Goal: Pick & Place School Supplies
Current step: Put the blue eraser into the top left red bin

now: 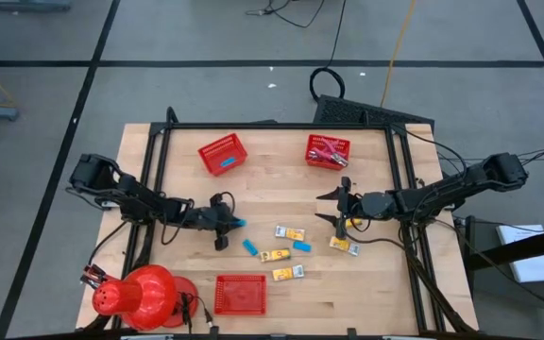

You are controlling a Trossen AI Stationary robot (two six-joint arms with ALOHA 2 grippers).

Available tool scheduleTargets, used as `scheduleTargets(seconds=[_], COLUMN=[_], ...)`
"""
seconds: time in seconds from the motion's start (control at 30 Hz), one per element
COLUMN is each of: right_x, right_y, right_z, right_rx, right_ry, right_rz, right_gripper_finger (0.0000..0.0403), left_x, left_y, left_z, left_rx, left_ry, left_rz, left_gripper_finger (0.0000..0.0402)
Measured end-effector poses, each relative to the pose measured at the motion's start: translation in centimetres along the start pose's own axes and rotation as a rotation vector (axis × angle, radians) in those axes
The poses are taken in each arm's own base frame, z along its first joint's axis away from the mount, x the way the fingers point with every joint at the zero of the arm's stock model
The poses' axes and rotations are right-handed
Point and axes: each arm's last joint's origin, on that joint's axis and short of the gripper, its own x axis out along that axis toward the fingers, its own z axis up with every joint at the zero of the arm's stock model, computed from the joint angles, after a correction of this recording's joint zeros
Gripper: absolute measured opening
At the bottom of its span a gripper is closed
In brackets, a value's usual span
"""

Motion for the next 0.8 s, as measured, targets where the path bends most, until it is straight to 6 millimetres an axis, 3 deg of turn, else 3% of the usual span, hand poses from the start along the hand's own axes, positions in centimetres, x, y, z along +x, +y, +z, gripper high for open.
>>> scheduleTargets(seconds=[0.23, 0.3, 0.4, 0.53, 0.7, 0.8], right_x=[0.0, 0.0, 0.0, 0.0, 0.0, 0.0], right_y=[0.0, 0.0, 0.0, 0.0, 0.0, 0.0], right_z=[0.0, 0.0, 0.1, 0.2, 0.2, 0.2], right_rx=[-0.005, -0.008, -0.015, -0.015, -0.015, -0.015], right_ry=[0.0, -0.003, -0.01, -0.021, -0.021, -0.021], right_rz=[0.002, 0.002, 0.003, 0.003, 0.008, 0.008], right_gripper_finger=[0.0231, 0.0231, 0.0231, 0.0231, 0.0231, 0.0231], left_x=[-1.5, -2.0, -2.7, -3.6, -3.5, -2.9], left_y=[1.7, 2.7, 4.1, 5.9, 7.1, 7.6], left_z=[-0.4, -0.8, -1.1, -0.7, 0.0, -0.5], left_rx=[-0.026, -0.063, -0.103, -0.135, -0.133, -0.142], left_ry=[-0.244, -0.286, -0.355, -0.458, -0.483, -0.38], left_rz=[0.015, 0.057, 0.103, 0.147, 0.086, 0.084], left_gripper_finger=[0.0048, 0.0043, 0.0002, 0.0002, 0.0002, 0.0002])
